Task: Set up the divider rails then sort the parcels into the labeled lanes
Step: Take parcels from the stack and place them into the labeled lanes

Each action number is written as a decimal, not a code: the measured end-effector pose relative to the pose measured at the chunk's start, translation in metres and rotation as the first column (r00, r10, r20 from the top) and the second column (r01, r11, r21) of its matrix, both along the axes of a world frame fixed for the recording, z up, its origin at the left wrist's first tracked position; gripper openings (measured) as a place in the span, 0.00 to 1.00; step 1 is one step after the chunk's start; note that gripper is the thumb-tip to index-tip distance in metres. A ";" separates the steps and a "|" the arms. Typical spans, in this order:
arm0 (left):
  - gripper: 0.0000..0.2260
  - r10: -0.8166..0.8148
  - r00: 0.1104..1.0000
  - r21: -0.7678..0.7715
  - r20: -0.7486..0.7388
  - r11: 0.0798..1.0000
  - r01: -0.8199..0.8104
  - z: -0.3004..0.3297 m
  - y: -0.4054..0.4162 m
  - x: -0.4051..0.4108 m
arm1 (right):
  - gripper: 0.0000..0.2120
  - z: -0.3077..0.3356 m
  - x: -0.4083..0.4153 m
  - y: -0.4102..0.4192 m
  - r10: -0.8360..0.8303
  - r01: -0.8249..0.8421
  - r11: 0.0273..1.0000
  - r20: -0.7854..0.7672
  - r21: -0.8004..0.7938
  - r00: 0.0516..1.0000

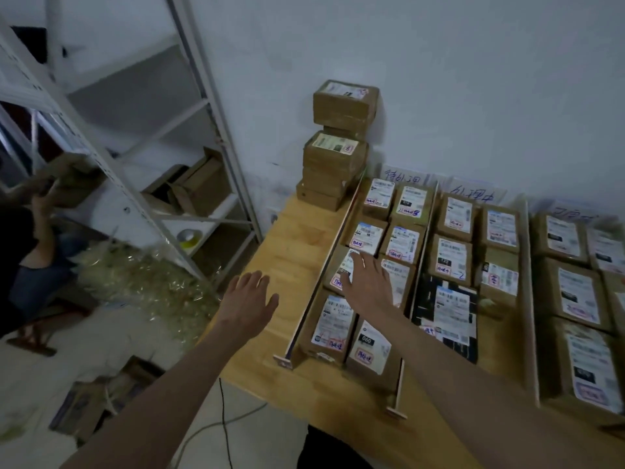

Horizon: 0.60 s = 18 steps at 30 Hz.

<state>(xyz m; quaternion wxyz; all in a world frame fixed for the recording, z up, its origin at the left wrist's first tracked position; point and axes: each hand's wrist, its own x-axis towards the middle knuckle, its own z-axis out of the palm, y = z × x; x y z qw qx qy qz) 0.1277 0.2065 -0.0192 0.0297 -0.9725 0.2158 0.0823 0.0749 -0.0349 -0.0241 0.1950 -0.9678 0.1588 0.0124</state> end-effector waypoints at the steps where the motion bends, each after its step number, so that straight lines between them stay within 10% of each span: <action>1: 0.25 -0.004 1.000 0.006 -0.003 1.000 0.004 0.000 0.000 0.012 | 0.25 -0.002 0.008 0.000 -0.005 0.005 1.000 -0.011 0.007 1.000; 18: 0.26 -0.158 0.987 0.007 -0.011 0.987 0.158 0.001 -0.057 0.208 | 0.22 0.006 0.136 -0.032 -0.253 0.253 0.967 -0.017 -0.003 0.967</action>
